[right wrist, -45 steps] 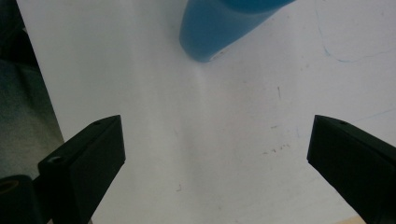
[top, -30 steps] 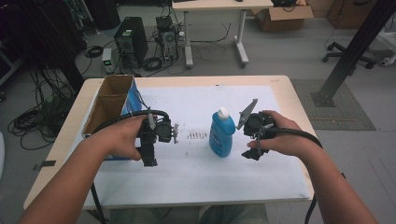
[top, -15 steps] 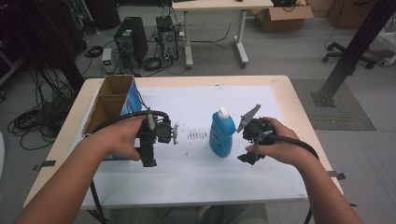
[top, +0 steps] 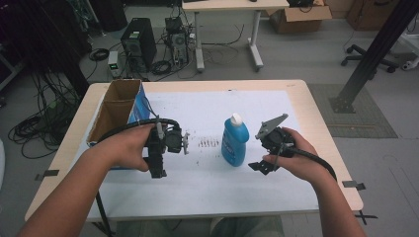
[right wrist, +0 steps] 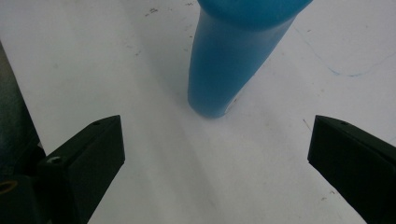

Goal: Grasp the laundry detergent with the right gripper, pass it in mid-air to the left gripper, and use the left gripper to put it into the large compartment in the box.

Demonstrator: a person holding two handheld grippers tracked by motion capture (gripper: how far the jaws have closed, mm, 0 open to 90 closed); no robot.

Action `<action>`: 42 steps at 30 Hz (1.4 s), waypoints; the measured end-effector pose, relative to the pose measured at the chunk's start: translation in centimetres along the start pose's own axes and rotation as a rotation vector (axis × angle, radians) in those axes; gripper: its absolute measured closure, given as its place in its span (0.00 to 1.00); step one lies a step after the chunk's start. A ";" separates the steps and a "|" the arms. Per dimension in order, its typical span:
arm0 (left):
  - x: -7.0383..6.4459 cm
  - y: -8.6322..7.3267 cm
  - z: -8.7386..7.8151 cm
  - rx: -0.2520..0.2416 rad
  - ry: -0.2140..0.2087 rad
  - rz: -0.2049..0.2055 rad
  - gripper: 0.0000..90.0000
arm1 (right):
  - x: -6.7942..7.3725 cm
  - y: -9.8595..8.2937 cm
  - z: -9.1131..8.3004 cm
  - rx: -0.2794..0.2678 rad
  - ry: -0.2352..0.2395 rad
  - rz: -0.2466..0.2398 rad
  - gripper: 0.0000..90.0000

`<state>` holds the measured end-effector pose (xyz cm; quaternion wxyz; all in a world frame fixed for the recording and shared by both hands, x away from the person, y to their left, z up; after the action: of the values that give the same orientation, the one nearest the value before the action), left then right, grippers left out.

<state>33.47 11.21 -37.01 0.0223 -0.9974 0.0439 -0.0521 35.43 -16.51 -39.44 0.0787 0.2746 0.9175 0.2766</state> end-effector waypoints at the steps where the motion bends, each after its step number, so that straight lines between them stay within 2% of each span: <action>1: -0.1 0.0 0.0 0.002 0.000 0.001 0.00 | 0.0 0.0 0.1 -0.009 -0.003 0.003 0.04; 6: -0.2 0.2 0.0 0.005 0.001 0.007 0.00 | 0.3 -0.1 0.9 -0.045 0.003 0.037 0.04; 9: -0.2 0.1 0.0 0.006 0.002 0.008 0.00 | 0.5 -0.1 1.1 -0.057 0.013 0.039 0.04; 10: -0.2 0.1 0.1 0.003 0.002 0.008 0.00 | 0.6 -0.1 1.2 -0.081 0.014 0.038 0.04; 12: -0.2 0.1 0.1 0.003 0.003 0.008 0.00 | 0.6 -0.1 1.4 -0.094 0.016 0.049 0.04; 19: -0.5 0.0 0.4 0.007 -0.004 0.006 0.00 | 0.6 -0.1 2.0 -0.125 -0.003 0.085 0.04; 27: -0.6 0.1 0.3 0.001 0.000 0.003 0.00 | 0.7 -0.1 2.6 -0.162 0.000 0.094 0.04; 38: -0.9 0.5 0.2 -0.007 0.002 0.011 0.00 | 0.7 0.2 3.6 -0.243 -0.010 0.125 0.03; 42: -0.9 0.5 0.3 -0.008 0.004 0.010 0.00 | 0.5 0.5 4.1 -0.273 -0.034 0.146 0.03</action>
<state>32.55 10.76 -37.39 0.0185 -0.9972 0.0491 -0.0537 36.45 -14.00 -42.55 0.1103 0.3321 0.8476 0.3990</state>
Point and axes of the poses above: each handheld gripper's, and its own axes: z roughly forward along the jaws, y roughly out of its top, x roughly to its left, the point moved 7 cm from there along z, roughly forward along the jaws, and after that the axes turned 6 degrees about z, right-handed, at the moved point
